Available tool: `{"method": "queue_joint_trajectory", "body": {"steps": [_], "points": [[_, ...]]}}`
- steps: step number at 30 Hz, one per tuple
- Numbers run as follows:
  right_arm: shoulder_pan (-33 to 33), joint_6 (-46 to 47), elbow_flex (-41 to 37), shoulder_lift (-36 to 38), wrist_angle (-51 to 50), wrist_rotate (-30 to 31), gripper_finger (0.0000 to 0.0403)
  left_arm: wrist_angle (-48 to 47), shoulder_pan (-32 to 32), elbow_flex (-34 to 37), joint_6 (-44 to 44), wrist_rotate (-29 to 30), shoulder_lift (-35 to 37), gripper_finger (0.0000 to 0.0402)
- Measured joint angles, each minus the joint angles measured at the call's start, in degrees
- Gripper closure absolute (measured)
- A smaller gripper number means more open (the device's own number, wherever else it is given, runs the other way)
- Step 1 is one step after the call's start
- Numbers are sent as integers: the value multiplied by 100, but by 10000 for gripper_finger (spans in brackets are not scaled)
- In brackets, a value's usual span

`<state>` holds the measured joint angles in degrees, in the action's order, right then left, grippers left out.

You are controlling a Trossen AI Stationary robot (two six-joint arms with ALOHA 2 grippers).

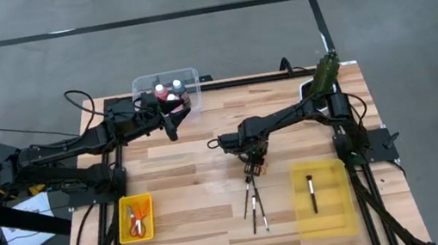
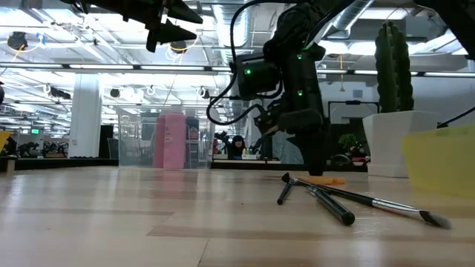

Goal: Pick & Place Paint Supplies
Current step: Put the yellow scissors into the yellow basket

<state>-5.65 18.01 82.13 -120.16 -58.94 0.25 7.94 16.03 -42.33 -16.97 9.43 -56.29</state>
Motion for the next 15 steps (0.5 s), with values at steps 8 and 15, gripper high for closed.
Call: {"method": "queue_joint_trajectory", "body": {"steps": [8, 15], "points": [[72, 1, -9, -6, 108, -106, 385, 0, 0, 0, 0, -2, 0, 192], [72, 1, -15, -7, 149, -139, 398, 0, 0, 0, 0, -7, 0, 192]]}}
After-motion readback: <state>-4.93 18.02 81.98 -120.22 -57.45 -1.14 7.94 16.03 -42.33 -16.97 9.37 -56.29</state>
